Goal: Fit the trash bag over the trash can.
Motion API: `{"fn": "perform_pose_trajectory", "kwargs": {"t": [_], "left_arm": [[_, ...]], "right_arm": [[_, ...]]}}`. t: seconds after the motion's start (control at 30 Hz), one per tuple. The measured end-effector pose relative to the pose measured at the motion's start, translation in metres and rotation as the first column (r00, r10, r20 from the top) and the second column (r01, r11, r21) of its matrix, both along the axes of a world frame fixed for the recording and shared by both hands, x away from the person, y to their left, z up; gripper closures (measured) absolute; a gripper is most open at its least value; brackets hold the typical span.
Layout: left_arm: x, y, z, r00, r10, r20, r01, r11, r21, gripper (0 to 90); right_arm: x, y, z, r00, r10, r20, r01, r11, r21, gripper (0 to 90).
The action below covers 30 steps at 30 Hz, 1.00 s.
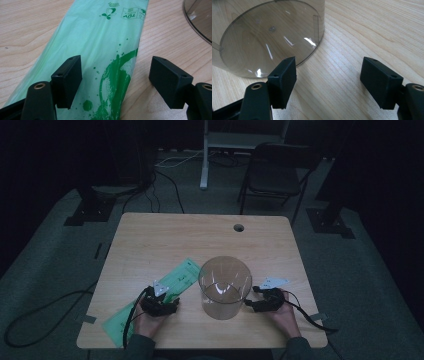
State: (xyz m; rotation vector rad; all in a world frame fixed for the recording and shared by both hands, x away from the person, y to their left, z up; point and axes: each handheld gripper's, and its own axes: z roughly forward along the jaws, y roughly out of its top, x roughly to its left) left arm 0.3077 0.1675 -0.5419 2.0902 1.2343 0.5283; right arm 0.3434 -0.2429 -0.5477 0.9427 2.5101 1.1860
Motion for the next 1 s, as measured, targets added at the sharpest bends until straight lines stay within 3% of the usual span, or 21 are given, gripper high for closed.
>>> {"fn": "perform_pose_trajectory", "kwargs": {"t": [0.13,0.4,0.5,0.8,0.87,1.0], "left_arm": [[-0.001,0.002,0.001,0.9999,-0.008,-0.006,0.008,1.0000,0.003,29.4],[-0.006,0.002,0.003,0.9997,-0.025,-0.001,0.025,0.9997,-0.001,47.2],[-0.003,0.005,0.004,0.9998,-0.018,0.002,0.018,0.9998,-0.002,57.7],[0.003,0.008,0.003,0.9999,0.007,0.010,-0.007,0.9999,-0.010,71.2],[0.005,0.009,0.004,0.9999,0.009,0.007,-0.009,0.9999,-0.011,81.2],[0.007,0.012,0.003,0.9999,0.013,0.001,-0.013,0.9997,-0.023,89.1]], "right_arm": [[0.000,0.000,0.000,1.0000,0.000,0.000,0.000,1.000,0.000,28.2],[0.000,0.000,0.000,1.0000,0.000,-0.001,0.000,1.000,0.001,28.3],[0.000,0.000,0.000,1.0000,0.000,-0.001,0.000,1.000,0.001,28.2],[0.000,0.000,0.000,1.0000,0.000,-0.001,0.000,1.000,0.000,28.2],[0.000,0.000,0.000,1.0000,0.000,-0.001,0.000,1.000,0.000,28.2],[0.000,0.000,0.000,1.0000,0.000,-0.001,0.000,1.000,0.000,28.2]]}}
